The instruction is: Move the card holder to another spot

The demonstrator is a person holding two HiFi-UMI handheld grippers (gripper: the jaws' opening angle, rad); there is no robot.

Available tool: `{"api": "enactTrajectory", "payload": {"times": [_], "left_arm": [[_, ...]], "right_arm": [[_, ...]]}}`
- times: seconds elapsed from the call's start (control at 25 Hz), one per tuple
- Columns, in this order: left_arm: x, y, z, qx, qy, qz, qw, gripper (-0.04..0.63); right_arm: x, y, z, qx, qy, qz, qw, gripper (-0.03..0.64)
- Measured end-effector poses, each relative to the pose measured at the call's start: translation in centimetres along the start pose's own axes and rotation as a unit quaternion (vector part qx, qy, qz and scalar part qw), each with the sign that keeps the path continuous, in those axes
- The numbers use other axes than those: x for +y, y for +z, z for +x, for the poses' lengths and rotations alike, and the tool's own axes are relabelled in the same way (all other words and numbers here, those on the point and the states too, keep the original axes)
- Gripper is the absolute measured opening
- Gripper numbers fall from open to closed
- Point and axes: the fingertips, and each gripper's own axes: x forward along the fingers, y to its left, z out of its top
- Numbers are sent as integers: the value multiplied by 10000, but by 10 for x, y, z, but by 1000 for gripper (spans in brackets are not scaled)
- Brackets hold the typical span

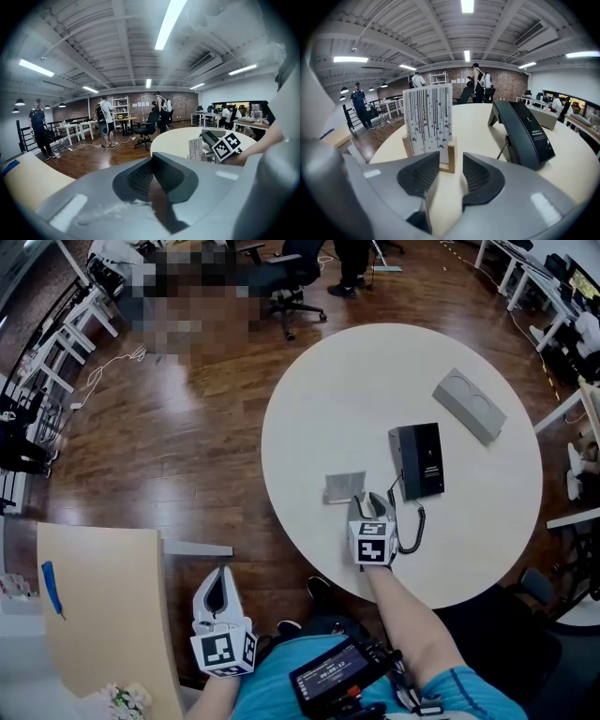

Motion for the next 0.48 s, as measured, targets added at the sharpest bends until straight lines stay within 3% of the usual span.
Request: {"api": "enactTrajectory", "payload": {"times": [0.12, 0.28, 0.48], "left_arm": [[0, 0, -6, -86, -23, -94, 9999, 14], [3, 3, -15, -287, -121, -307, 9990, 14], [-1, -5, -42, -503, -364, -531, 9967, 14]], "right_arm": [[-6, 2, -29, -130, -45, 284, 9995, 150], [1, 25, -96, -665, -185, 423, 9967, 5], [35, 20, -173, -970, -63, 237, 9950, -9]]}}
